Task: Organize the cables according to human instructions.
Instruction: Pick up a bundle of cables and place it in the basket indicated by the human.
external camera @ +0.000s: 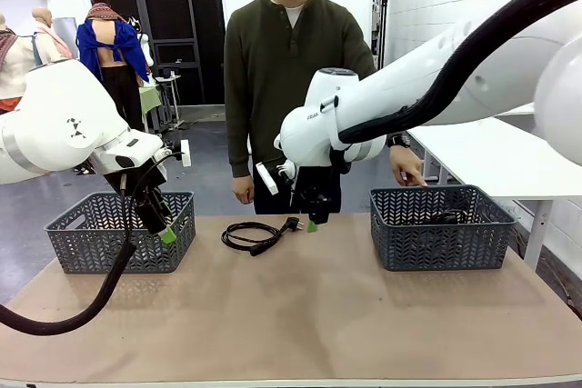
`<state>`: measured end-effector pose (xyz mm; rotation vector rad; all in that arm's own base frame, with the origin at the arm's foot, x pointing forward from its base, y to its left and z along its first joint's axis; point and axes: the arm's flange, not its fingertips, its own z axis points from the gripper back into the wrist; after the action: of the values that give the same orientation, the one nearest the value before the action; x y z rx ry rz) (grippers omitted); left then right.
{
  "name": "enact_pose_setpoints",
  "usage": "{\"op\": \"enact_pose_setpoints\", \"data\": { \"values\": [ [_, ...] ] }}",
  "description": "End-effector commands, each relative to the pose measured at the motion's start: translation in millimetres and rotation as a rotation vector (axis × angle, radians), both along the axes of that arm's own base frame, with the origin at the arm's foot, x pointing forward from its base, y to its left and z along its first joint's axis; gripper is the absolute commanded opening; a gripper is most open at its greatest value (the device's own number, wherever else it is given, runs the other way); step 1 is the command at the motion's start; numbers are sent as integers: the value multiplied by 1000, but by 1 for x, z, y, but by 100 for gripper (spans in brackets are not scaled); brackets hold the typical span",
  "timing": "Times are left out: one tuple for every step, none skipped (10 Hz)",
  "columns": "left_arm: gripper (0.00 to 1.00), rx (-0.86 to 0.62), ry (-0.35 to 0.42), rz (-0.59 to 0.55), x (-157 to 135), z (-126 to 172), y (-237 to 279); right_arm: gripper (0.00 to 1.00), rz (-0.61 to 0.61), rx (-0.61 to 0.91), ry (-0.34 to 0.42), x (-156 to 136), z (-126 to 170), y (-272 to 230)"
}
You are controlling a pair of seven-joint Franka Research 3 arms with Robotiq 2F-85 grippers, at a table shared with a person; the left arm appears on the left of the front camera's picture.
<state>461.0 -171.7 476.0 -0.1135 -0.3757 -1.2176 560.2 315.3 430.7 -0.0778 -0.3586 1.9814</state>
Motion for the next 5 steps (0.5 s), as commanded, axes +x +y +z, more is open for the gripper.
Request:
{"op": "enact_pose_setpoints", "data": {
  "values": [
    [100,3,-2,3,-1,1,0,100,-34,8,-31,12,-7,10],
    [100,3,-2,3,-1,1,0,100,-50,1,-22,9,-6,11],
    [100,3,-2,3,-1,1,0,100,-7,6,-7,5,-5,5],
    [100,3,-2,3,-1,1,0,100,-7,6,-7,5,-5,5],
    [100,3,-2,3,-1,1,0,100,-7,6,-7,5,-5,5]
  ]
}}
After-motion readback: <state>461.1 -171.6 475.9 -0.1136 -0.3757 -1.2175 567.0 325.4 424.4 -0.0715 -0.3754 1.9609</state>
